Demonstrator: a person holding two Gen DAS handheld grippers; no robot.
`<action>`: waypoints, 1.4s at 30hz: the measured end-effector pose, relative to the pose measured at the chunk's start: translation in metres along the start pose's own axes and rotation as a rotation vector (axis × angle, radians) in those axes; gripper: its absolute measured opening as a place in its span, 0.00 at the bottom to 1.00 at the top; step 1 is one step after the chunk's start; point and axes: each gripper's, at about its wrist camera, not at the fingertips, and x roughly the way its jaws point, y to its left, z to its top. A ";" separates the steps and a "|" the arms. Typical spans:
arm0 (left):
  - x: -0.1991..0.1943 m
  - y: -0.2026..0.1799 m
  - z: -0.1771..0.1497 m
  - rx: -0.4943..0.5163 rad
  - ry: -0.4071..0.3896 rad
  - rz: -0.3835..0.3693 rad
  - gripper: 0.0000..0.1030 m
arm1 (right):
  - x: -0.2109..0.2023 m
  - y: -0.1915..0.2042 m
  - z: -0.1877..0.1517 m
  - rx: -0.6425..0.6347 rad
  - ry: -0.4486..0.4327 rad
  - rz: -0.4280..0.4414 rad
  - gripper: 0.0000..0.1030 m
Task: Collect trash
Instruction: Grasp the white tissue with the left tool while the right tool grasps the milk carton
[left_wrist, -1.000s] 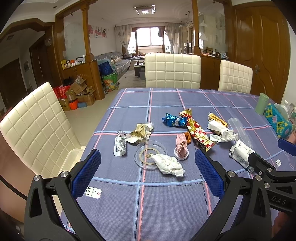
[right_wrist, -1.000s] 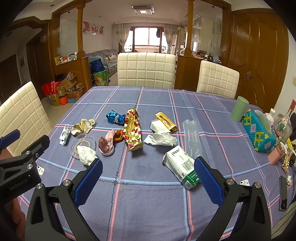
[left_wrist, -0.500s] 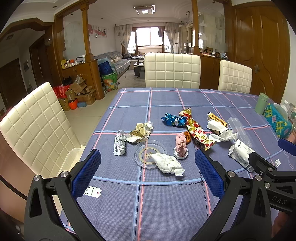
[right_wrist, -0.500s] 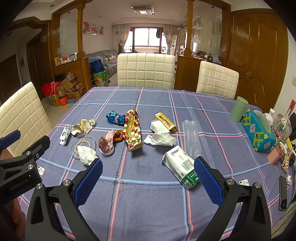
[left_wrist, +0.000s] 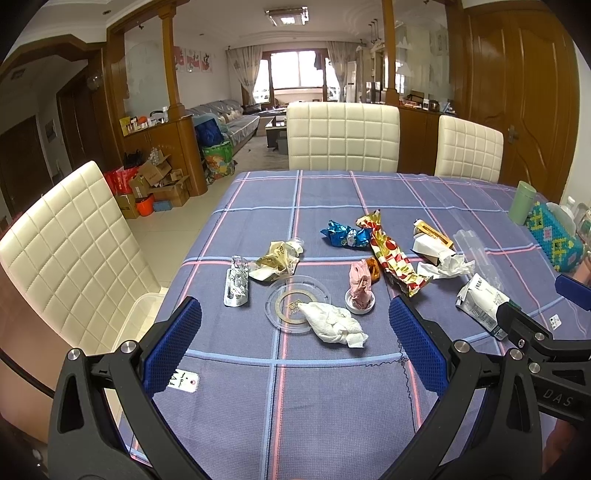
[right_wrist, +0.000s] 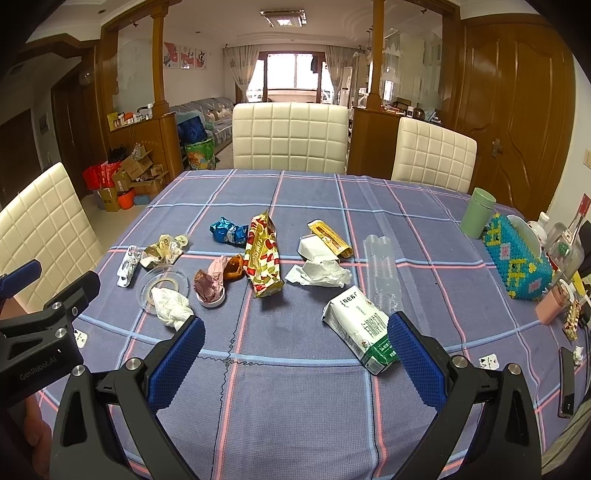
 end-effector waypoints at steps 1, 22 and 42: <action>0.001 0.000 0.000 0.001 0.003 -0.001 0.97 | 0.001 -0.001 0.000 0.002 0.002 0.000 0.94; 0.107 -0.032 -0.021 0.052 0.295 -0.026 0.97 | 0.097 -0.071 -0.026 0.166 0.221 -0.065 0.94; 0.168 -0.033 -0.031 0.003 0.419 -0.070 0.67 | 0.152 -0.062 -0.031 0.104 0.285 -0.027 0.57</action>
